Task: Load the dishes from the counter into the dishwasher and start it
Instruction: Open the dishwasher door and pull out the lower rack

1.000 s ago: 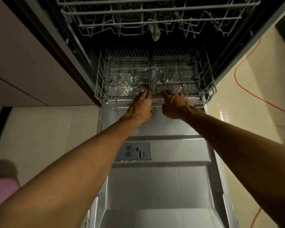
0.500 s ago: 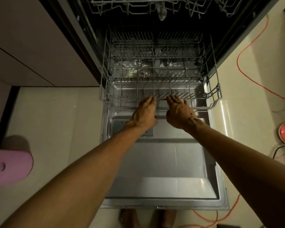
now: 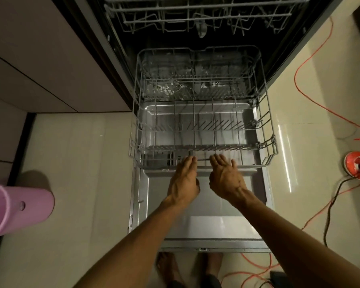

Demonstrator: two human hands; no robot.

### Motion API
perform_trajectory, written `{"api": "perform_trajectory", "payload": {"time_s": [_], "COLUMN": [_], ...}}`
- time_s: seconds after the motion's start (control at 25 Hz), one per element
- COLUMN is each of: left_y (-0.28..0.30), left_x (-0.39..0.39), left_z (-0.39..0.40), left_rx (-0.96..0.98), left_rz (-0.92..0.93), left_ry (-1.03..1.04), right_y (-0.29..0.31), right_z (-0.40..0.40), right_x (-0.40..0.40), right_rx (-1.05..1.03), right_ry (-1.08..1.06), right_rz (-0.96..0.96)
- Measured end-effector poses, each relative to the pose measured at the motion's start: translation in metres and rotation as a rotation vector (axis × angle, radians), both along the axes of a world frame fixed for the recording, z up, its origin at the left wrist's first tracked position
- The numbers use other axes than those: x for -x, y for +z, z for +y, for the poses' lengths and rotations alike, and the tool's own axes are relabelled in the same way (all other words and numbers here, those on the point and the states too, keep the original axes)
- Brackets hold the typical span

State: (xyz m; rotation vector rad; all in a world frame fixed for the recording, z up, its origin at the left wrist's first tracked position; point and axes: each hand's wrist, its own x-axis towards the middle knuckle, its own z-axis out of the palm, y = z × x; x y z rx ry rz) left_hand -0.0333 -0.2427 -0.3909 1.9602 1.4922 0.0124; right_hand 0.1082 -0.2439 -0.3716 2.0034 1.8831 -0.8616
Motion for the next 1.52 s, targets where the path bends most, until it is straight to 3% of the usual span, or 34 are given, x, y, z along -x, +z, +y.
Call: {"api": "perform_trajectory", "payload": {"time_s": [0.68, 1.16, 1.52], "left_y": [0.019, 0.025, 0.029], "left_x": [0.016, 0.019, 0.027], "left_z": [-0.098, -0.126, -0.104], "left_rx": [0.092, 0.131, 0.215], "left_rz": [0.004, 0.016, 0.105], "left_ry": [0.077, 0.068, 0.051], "right_y": [0.009, 0.018, 0.020], "right_z": [-0.110, -0.134, -0.104], "right_x": [0.017, 0.020, 0.024], "right_rx": [0.069, 0.154, 0.160], "right_ry": [-0.029, 0.003, -0.007], "right_rz": [0.032, 0.032, 0.024]}}
